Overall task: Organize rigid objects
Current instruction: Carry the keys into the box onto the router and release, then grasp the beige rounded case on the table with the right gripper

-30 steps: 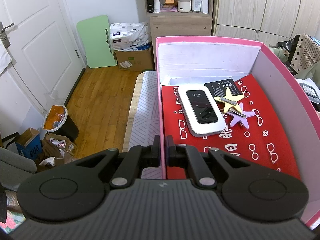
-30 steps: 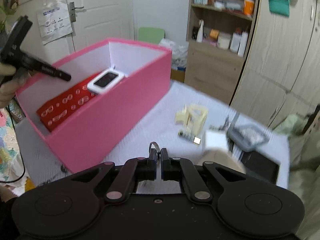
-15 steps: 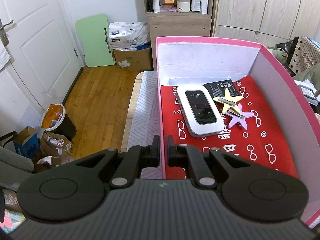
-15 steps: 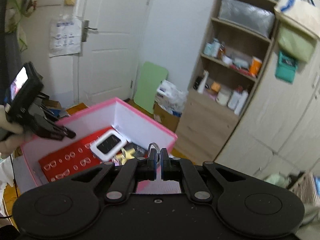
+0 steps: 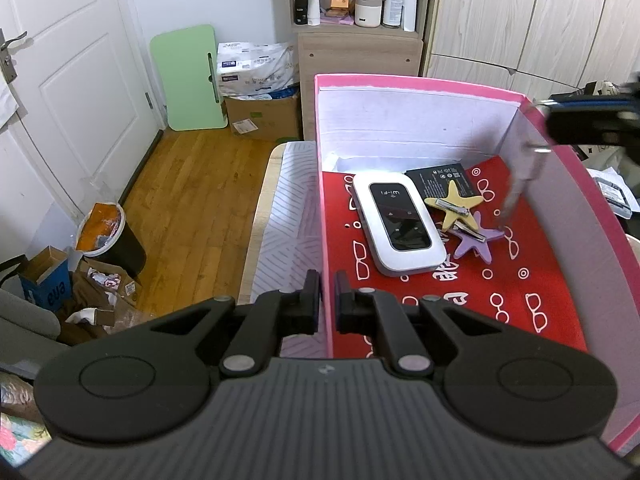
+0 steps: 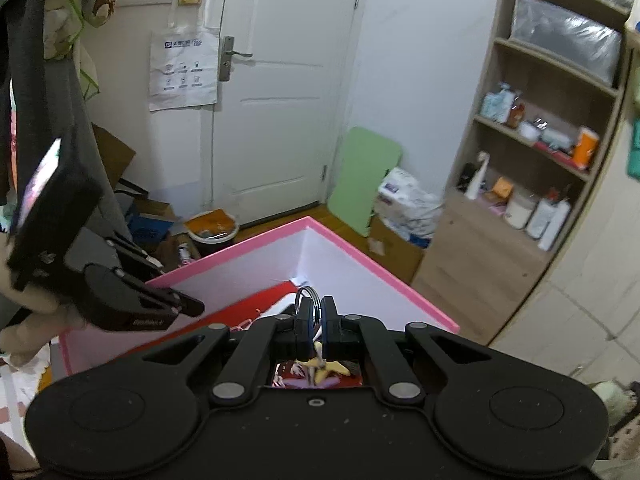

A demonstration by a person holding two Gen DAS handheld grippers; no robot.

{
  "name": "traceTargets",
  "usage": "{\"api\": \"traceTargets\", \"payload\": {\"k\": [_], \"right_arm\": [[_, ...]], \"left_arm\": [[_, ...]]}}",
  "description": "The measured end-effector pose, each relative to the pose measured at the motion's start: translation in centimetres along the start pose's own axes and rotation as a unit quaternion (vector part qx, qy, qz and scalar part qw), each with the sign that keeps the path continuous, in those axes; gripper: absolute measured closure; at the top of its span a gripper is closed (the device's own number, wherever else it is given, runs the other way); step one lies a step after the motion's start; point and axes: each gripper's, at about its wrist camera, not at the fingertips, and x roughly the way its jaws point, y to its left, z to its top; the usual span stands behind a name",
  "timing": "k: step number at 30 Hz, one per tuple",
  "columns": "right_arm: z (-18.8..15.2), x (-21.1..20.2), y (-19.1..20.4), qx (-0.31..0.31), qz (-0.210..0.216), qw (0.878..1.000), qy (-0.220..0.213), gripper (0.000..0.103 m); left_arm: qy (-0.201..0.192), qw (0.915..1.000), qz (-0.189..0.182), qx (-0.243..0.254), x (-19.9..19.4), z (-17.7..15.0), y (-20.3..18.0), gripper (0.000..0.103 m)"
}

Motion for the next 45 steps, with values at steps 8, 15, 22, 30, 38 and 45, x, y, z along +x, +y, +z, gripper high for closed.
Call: {"api": "traceTargets", "payload": {"k": [8, 15, 22, 30, 38, 45], "right_arm": [[1.0, 6.3, -1.2, 0.028, 0.035, 0.998, 0.032, 0.098], [1.6, 10.6, -1.1, 0.059, 0.080, 0.993, 0.070, 0.098], [1.4, 11.5, -1.5, 0.128, 0.133, 0.979, 0.083, 0.091], [-0.1, 5.7, -1.5, 0.137, 0.116, 0.983, 0.048, 0.086], [-3.4, -2.5, -2.6, 0.152, 0.055, 0.987, 0.010, 0.075], [-8.2, -7.2, -4.5, 0.192, -0.011, 0.981, 0.021, 0.068]], "left_arm": [[-0.002, 1.0000, -0.003, 0.000, 0.0, 0.0, 0.0, 0.097], [-0.002, 1.0000, -0.003, 0.002, 0.0, 0.0, 0.0, 0.097], [-0.009, 0.9999, -0.001, 0.005, 0.0, -0.1, -0.2, 0.097], [-0.010, 0.9999, -0.003, 0.001, -0.1, 0.0, -0.1, 0.097], [-0.011, 0.9999, -0.004, 0.000, -0.1, -0.1, 0.0, 0.097], [-0.039, 0.9987, 0.017, 0.028, -0.7, -0.4, -0.9, 0.096]]}}
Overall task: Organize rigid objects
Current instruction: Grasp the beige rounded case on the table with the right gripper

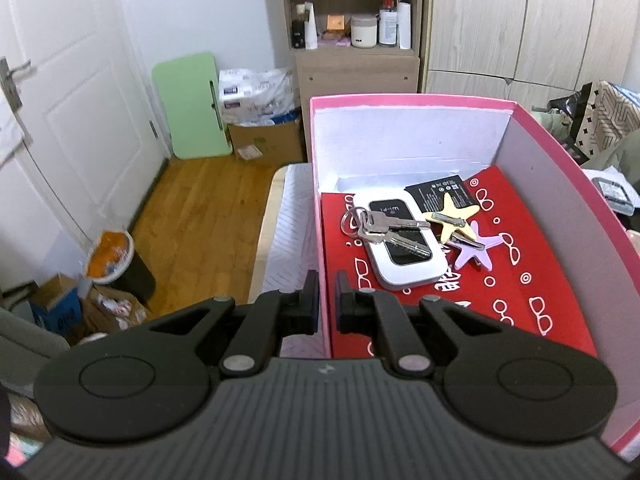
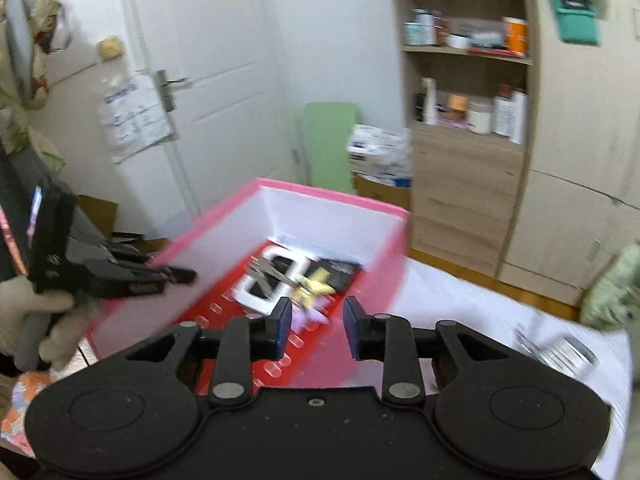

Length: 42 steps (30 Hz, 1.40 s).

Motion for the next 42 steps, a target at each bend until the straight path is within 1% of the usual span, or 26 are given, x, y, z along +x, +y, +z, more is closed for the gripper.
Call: {"api": "traceTargets", "payload": {"k": [3, 5, 6, 9, 11, 14, 15, 17, 20, 22, 23, 26, 27, 28, 31, 32, 34, 35, 36, 37, 40, 42], "right_arm": [[-1.8, -1.0, -2.1, 0.026, -0.033, 0.999, 0.011, 0.066], [-2.8, -1.4, -3.3, 0.040, -0.055, 0.998, 0.015, 0.064], [-3.4, -1.6, -4.0, 0.049, -0.068, 0.996, 0.017, 0.061], [-5.2, -1.8, -6.0, 0.070, -0.109, 0.991, 0.024, 0.060], [-6.3, -1.5, -7.1, 0.084, -0.134, 0.987, 0.029, 0.057], [-7.9, -1.0, -7.6, 0.079, -0.162, 0.983, 0.036, 0.048], [-8.4, -0.8, -7.6, 0.073, -0.168, 0.982, 0.036, 0.042], [-9.2, -0.4, -7.6, 0.070, -0.167, 0.983, 0.034, 0.034], [-10.2, 0.5, -7.6, 0.072, -0.159, 0.984, 0.025, 0.029], [-10.7, 1.3, -7.4, 0.066, -0.173, 0.982, 0.024, 0.013], [-10.9, 1.7, -7.3, 0.060, -0.182, 0.981, 0.023, 0.012], [-11.4, 3.1, -7.1, 0.061, -0.222, 0.973, 0.012, 0.012], [-11.5, 3.6, -7.2, 0.067, -0.226, 0.972, 0.012, 0.012], [-11.7, 4.2, -7.3, 0.075, -0.227, 0.971, 0.010, 0.009], [-12.1, 5.2, -7.9, 0.095, -0.233, 0.968, 0.002, 0.009], [-12.2, 5.3, -8.5, 0.119, -0.229, 0.966, -0.005, 0.009], [-12.3, 5.1, -9.4, 0.153, -0.237, 0.959, -0.022, 0.008], [-12.1, 5.0, -9.8, 0.161, -0.237, 0.958, -0.019, 0.009], [-12.0, 4.9, -10.0, 0.161, -0.231, 0.959, -0.017, 0.012], [-12.0, 4.8, -9.9, 0.156, -0.227, 0.961, -0.017, 0.019], [-12.2, 4.7, -9.2, 0.138, -0.226, 0.964, -0.010, 0.019], [-12.3, 4.5, -9.1, 0.143, -0.221, 0.965, -0.009, 0.019]], "left_arm": [[0.008, 0.9999, -0.004, -0.006, 0.2, 0.2, 0.3, 0.096], [0.011, 0.9999, -0.007, -0.010, 0.3, 0.2, 0.4, 0.096], [0.010, 0.9999, -0.007, -0.011, 0.3, 0.1, 0.4, 0.096], [0.008, 0.9998, -0.008, -0.013, 0.3, 0.1, 0.5, 0.098], [0.001, 1.0000, -0.002, -0.005, 0.2, 0.0, 0.3, 0.099], [0.000, 1.0000, -0.002, -0.008, 0.2, 0.0, 0.3, 0.099], [0.000, 1.0000, -0.002, -0.009, 0.2, 0.0, 0.3, 0.099], [0.000, 0.9999, -0.003, -0.011, 0.2, 0.0, 0.4, 0.099], [0.000, 0.9999, -0.006, -0.015, 0.2, 0.0, 0.5, 0.099], [0.000, 0.9998, -0.008, -0.018, 0.2, -0.1, 0.6, 0.099], [-0.001, 0.9998, -0.009, -0.020, 0.2, -0.1, 0.7, 0.099], [-0.001, 0.9999, -0.007, -0.015, 0.2, -0.1, 0.5, 0.099], [-0.001, 0.9999, -0.007, -0.014, 0.2, -0.1, 0.5, 0.099], [0.000, 0.9999, -0.006, -0.014, 0.2, -0.1, 0.5, 0.099], [-0.001, 0.9999, -0.006, -0.013, 0.2, -0.1, 0.3, 0.099], [-0.001, 0.9999, -0.006, -0.013, 0.2, -0.1, 0.4, 0.099], [0.000, 0.9999, -0.004, -0.010, 0.3, 0.0, 0.3, 0.099], [0.000, 0.9999, -0.005, -0.012, 0.3, 0.0, 0.4, 0.099], [0.000, 0.9999, -0.007, -0.014, 0.3, -0.1, 0.4, 0.099], [-0.001, 0.9999, -0.008, -0.015, 0.3, -0.1, 0.5, 0.099], [-0.001, 0.9996, -0.015, -0.024, 0.2, -0.1, 0.8, 0.098], [-0.001, 0.9995, -0.017, -0.027, 0.3, -0.1, 0.9, 0.098]]}}
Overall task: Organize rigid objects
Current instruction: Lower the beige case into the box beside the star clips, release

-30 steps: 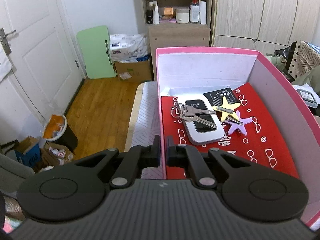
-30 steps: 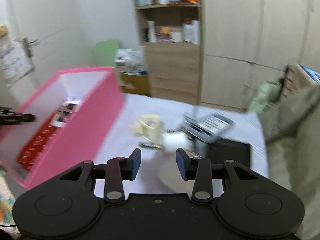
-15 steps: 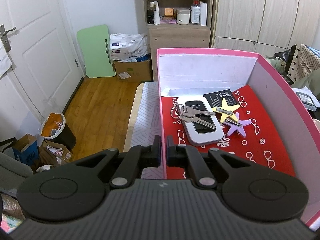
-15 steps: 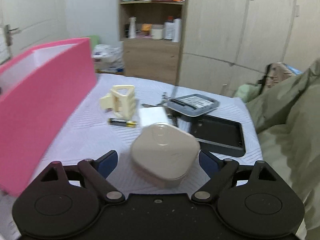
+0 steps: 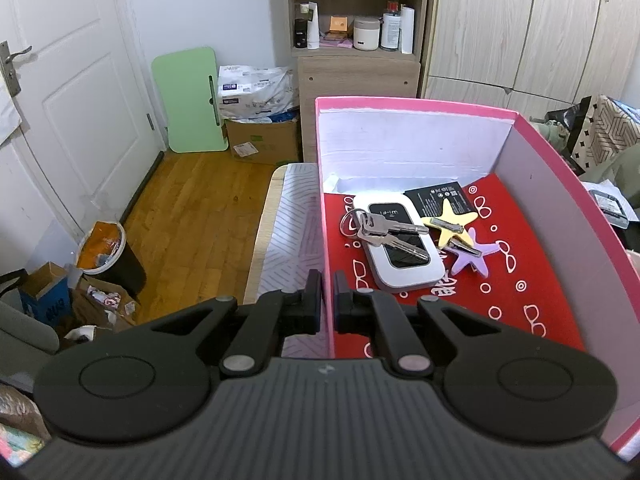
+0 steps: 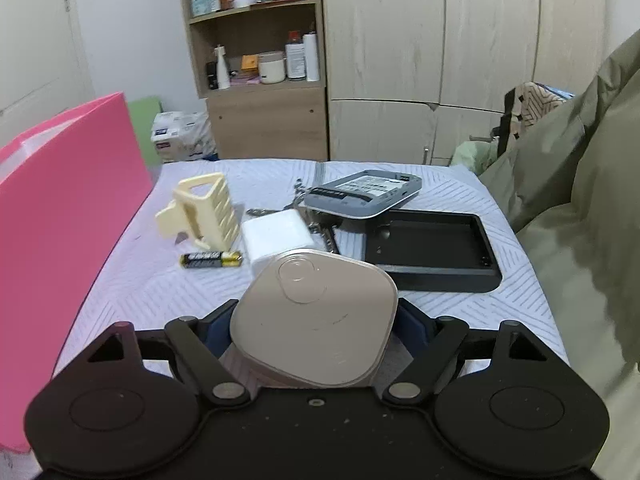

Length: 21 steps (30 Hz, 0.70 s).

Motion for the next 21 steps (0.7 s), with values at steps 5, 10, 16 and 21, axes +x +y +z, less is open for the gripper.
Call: {"api": "traceTargets", "payload": {"k": [5, 10, 16, 21], "right_arm": [[0.0, -1.9, 0.7, -0.016, 0.023, 1.000, -0.003, 0.019], [-0.6, -3.2, 1.7, -0.033, 0.040, 0.999, 0.012, 0.019], [2.0, -6.6, 2.6, -0.039, 0.084, 0.995, -0.038, 0.019], [6.6, -9.7, 5.5, -0.101, 0.160, 0.977, -0.102, 0.019]], "left_arm": [[0.000, 1.0000, -0.002, -0.003, 0.0, 0.0, -0.1, 0.098], [0.000, 1.0000, -0.004, -0.008, 0.0, 0.0, -0.1, 0.098], [0.000, 1.0000, -0.002, -0.002, 0.0, -0.1, 0.0, 0.098], [0.000, 1.0000, -0.002, -0.003, 0.0, 0.0, 0.0, 0.098]]}}
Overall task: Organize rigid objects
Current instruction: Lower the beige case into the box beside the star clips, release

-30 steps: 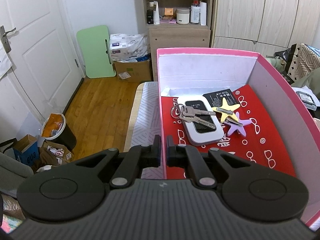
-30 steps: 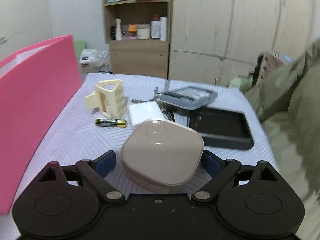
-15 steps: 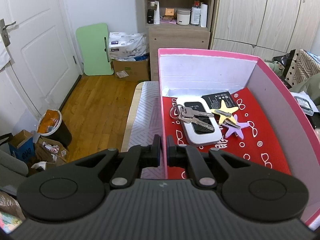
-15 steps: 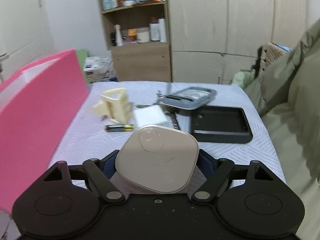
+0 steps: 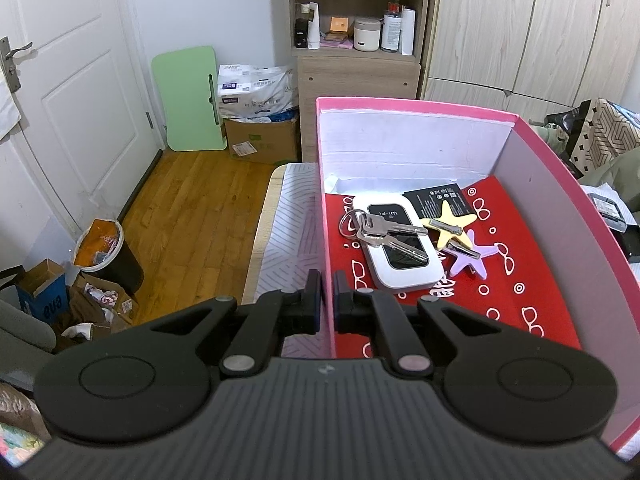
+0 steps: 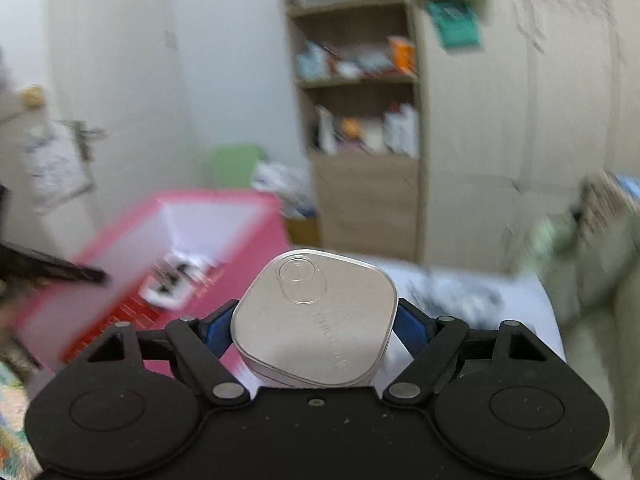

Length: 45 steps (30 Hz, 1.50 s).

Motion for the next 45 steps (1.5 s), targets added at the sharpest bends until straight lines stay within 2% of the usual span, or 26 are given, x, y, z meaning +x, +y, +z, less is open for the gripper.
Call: {"api": "traceTargets", "payload": {"k": [3, 7, 9, 12, 16, 19, 24, 27, 31, 35, 38, 42, 45], "right_arm": [[2.6, 1.1, 2.3, -0.054, 0.046, 0.997, -0.005, 0.019], [5.0, 4.3, 5.7, -0.144, 0.108, 0.984, 0.015, 0.019], [5.7, 6.2, 6.6, -0.181, 0.117, 0.976, 0.040, 0.019], [6.1, 9.3, 8.1, -0.247, 0.111, 0.959, 0.079, 0.019], [6.1, 13.5, 9.5, -0.326, 0.076, 0.933, 0.130, 0.019], [5.7, 16.1, 9.8, -0.356, 0.066, 0.916, 0.172, 0.019], [4.0, 19.3, 11.1, -0.409, 0.036, 0.879, 0.244, 0.019], [3.1, 19.9, 11.7, -0.427, 0.028, 0.866, 0.257, 0.019], [3.3, 20.3, 11.9, -0.400, 0.057, 0.868, 0.289, 0.019], [3.2, 20.3, 11.9, -0.409, 0.063, 0.866, 0.281, 0.020], [3.6, 19.9, 11.5, -0.406, 0.069, 0.870, 0.273, 0.018], [4.9, 17.9, 11.4, -0.407, 0.075, 0.882, 0.225, 0.014], [6.2, 15.4, 11.0, -0.381, 0.076, 0.904, 0.180, 0.011]], "left_arm": [[0.000, 1.0000, 0.000, 0.000, 0.0, 0.0, 0.0, 0.098], [0.000, 1.0000, 0.004, 0.005, -0.1, 0.0, -0.2, 0.098], [-0.002, 0.9999, 0.007, 0.009, -0.2, 0.0, -0.3, 0.098], [-0.006, 0.9999, 0.008, 0.012, -0.3, 0.0, -0.4, 0.098], [-0.007, 0.9999, 0.005, 0.007, -0.3, 0.0, -0.3, 0.098], [-0.008, 1.0000, 0.002, 0.004, -0.3, -0.1, -0.1, 0.098], [-0.009, 1.0000, -0.001, 0.003, -0.4, -0.1, -0.1, 0.098], [-0.008, 1.0000, -0.002, 0.002, -0.4, -0.1, 0.1, 0.097], [-0.009, 1.0000, -0.004, -0.001, -0.4, -0.1, 0.2, 0.097], [-0.009, 1.0000, -0.004, -0.002, -0.4, -0.1, 0.3, 0.097], [-0.009, 1.0000, -0.004, -0.001, -0.4, -0.2, 0.1, 0.097], [-0.009, 1.0000, -0.003, -0.001, -0.4, -0.2, 0.1, 0.097], [-0.009, 1.0000, -0.004, -0.001, -0.4, -0.2, 0.1, 0.097]]}}
